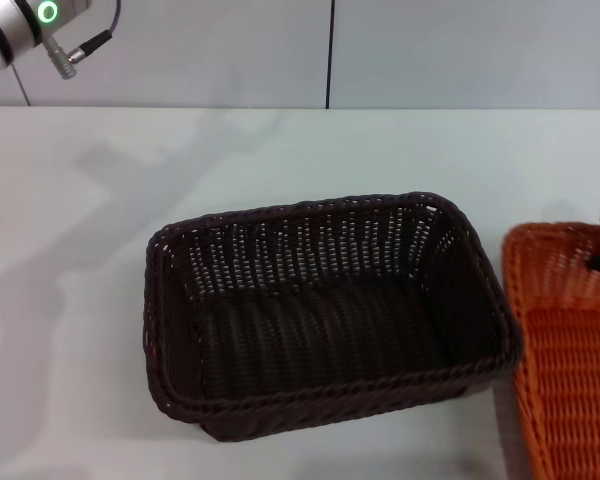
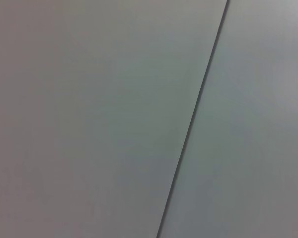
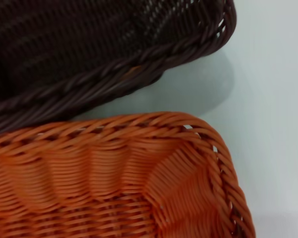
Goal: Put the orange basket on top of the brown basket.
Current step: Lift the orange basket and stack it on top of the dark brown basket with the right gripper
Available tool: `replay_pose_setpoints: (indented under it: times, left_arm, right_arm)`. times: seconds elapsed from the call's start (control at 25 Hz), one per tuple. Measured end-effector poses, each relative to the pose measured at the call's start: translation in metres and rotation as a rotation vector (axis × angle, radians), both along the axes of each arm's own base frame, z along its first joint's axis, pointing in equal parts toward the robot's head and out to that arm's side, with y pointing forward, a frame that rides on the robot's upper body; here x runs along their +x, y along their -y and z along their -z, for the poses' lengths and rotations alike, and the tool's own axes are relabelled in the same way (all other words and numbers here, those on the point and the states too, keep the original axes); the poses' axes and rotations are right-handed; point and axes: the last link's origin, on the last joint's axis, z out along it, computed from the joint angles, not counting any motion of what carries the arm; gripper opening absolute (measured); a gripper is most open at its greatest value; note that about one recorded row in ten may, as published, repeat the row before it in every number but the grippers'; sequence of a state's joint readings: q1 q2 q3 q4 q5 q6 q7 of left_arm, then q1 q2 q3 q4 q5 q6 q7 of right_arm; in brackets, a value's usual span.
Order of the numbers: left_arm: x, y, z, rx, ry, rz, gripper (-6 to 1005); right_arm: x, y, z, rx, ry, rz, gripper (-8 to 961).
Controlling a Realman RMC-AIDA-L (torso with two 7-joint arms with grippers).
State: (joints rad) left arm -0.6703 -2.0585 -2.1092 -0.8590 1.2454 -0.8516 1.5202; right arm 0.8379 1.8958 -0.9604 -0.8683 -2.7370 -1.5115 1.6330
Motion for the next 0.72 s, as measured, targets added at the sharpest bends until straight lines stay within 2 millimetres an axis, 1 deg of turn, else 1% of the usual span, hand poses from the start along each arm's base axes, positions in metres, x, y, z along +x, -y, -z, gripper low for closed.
replay_pose_setpoints:
  times: [0.04,0.08,0.12,0.2,0.24,0.28,0.32,0.36,0.44,0.48,0.52,0.56,0.6,0.68,0.72]
  left_arm:
    - [0.000,0.000,0.000,0.001,0.000,-0.001,861]
    - [0.000,0.000,0.000,0.001,0.000,-0.001,861]
    - [0.000,0.000,0.000,0.001,0.000,-0.001,861]
    - [-0.002,0.000,0.002,-0.004,0.003,-0.010,861]
    - [-0.005,0.001,0.005,-0.011,0.008,-0.019,861]
    - [-0.006,0.001,0.006,-0.014,0.011,-0.023,861]
    - [-0.008,0.001,0.008,-0.022,0.018,-0.031,861]
    - [-0.009,0.001,0.009,-0.026,0.024,-0.035,861]
    - [-0.012,0.001,0.012,-0.038,0.038,-0.045,861]
    - [-0.013,0.002,0.014,-0.045,0.045,-0.046,861]
    - [-0.013,0.002,0.015,-0.047,0.046,-0.045,861]
    - [-0.013,0.002,0.015,-0.048,0.044,-0.042,861]
    - [-0.013,0.003,0.016,-0.050,0.039,-0.034,861]
    - [-0.014,0.005,0.014,-0.049,0.034,-0.021,861]
    - [-0.014,0.006,0.014,-0.049,0.035,-0.019,861]
  right_arm:
    - [0.002,0.004,-0.004,-0.005,-0.011,0.018,316]
    - [0.007,0.014,-0.015,-0.019,-0.038,0.054,312]
    - [0.007,0.014,-0.015,-0.019,-0.038,0.054,308]
    - [0.015,0.026,-0.027,-0.036,-0.068,0.105,300]
    - [0.021,0.033,-0.034,-0.042,-0.079,0.139,295]
    - [0.031,0.045,-0.043,-0.055,-0.092,0.197,291]
    - [0.031,0.045,-0.043,-0.055,-0.092,0.197,287]
    - [0.038,0.052,-0.048,-0.055,-0.099,0.238,283]
    - [0.050,0.064,-0.055,-0.047,-0.110,0.307,245]
    - [0.061,0.074,-0.058,-0.033,-0.116,0.370,226]
    - [0.066,0.079,-0.059,-0.026,-0.118,0.398,206]
    - [0.066,0.079,-0.059,-0.026,-0.118,0.398,187]
    - [0.071,0.084,-0.059,-0.016,-0.120,0.427,168]
    - [0.081,0.094,-0.060,0.012,-0.146,0.493,166]
    - [0.081,0.094,-0.060,0.012,-0.146,0.493,165]
